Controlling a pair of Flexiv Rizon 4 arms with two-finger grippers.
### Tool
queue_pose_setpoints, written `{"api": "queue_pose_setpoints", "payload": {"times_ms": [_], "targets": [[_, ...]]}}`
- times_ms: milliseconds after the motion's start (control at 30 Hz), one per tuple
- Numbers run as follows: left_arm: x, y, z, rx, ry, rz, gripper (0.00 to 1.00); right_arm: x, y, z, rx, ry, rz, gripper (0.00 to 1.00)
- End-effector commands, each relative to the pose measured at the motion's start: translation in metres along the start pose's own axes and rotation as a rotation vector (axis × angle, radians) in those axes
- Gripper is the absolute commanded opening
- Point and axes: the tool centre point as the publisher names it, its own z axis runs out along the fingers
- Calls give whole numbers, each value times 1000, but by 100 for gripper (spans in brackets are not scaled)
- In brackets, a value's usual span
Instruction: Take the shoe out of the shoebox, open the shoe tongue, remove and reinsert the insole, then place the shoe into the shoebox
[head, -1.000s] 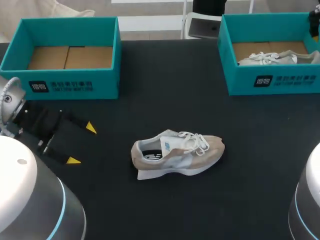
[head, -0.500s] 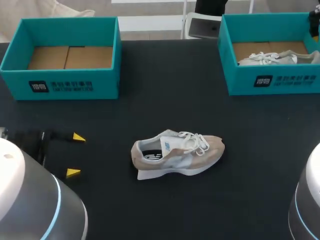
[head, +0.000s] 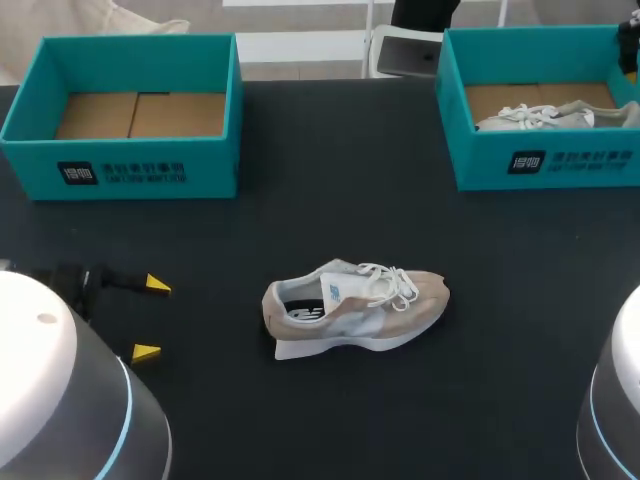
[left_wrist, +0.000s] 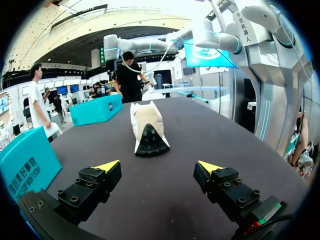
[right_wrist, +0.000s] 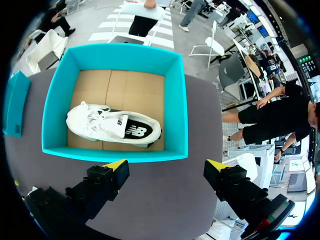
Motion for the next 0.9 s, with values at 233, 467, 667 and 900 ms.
{"api": "queue_pose_setpoints", "payload": {"times_ms": [233,467,667,900], "targets": [[-1,1,0,1,1,0,100,0,-1,0,-2,-1,0,100],[-5,5,10,16,-54,0,100,0,-1,0,-2,-1,0,100],[-7,18,17,-13,-51,-27,100,0,-1,0,-2,-1,0,100],[-12,29,21,-45,-37,-70,100,0,-1,0,-2,-1,0,100]]}}
